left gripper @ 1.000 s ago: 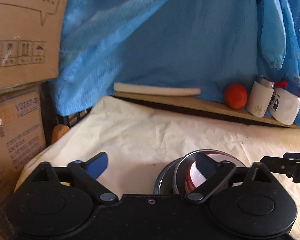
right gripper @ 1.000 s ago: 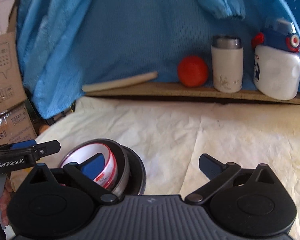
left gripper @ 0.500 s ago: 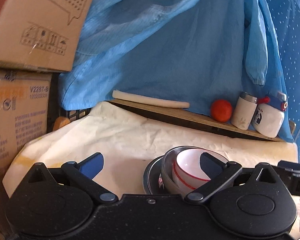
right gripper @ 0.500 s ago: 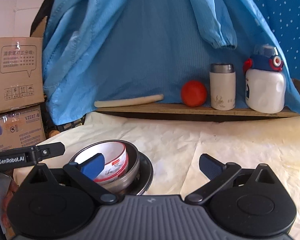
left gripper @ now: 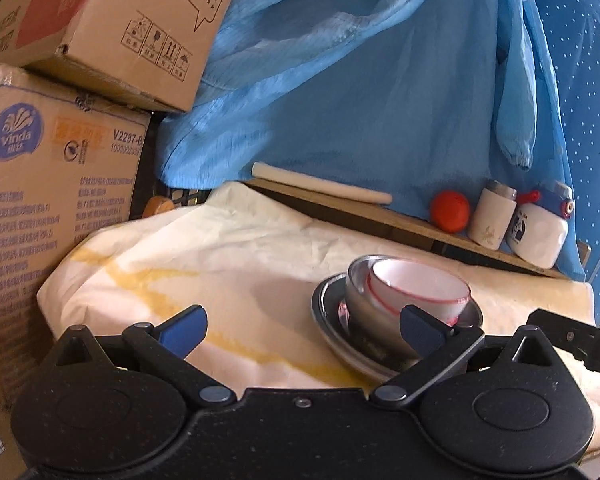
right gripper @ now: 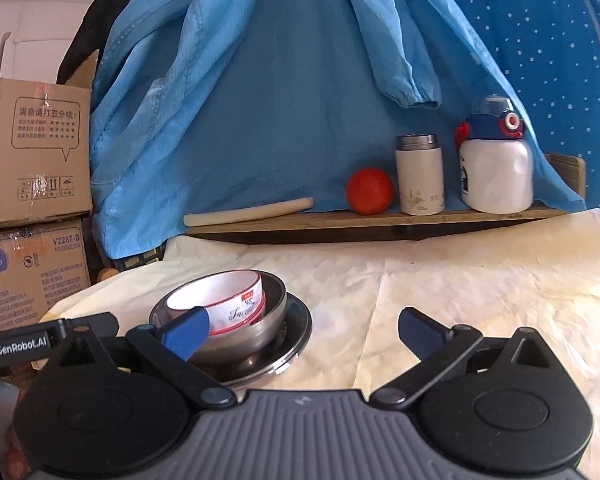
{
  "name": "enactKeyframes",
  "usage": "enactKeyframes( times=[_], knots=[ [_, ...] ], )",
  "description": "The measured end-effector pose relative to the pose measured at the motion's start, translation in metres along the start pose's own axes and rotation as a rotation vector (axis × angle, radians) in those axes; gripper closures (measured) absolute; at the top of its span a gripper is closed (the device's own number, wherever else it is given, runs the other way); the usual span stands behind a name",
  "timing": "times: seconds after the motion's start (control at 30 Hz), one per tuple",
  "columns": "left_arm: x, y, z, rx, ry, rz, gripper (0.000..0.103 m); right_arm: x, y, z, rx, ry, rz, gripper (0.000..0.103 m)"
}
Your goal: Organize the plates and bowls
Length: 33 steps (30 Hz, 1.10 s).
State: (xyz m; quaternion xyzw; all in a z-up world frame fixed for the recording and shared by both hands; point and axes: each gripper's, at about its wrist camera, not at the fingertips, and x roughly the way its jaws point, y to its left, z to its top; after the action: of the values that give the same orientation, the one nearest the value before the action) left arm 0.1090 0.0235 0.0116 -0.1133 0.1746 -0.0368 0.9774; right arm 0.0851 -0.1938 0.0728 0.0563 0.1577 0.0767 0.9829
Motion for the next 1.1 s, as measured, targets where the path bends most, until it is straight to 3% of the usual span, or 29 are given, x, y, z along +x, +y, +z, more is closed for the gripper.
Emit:
enactKeyframes(
  times=[0.37, 0.87, 1.1],
  knots=[
    [-0.016, -0.001, -0.011, -0.005, 0.0, 0.008, 0.001, -0.023, 0.014, -0.014, -0.058, -0.086, -0.028, 0.0],
    [-0.032, -0.012, -0.037, 0.031, -0.048, 0.018, 0.001, -0.039, 0.012, -0.038, -0.014, -0.112, -0.063, 0.0],
    [-0.033, -0.018, -0.047, 0.065, -0.034, 0.019, 0.001, -0.039, 0.007, -0.048, 0.014, -0.102, -0.08, 0.0]
  ],
)
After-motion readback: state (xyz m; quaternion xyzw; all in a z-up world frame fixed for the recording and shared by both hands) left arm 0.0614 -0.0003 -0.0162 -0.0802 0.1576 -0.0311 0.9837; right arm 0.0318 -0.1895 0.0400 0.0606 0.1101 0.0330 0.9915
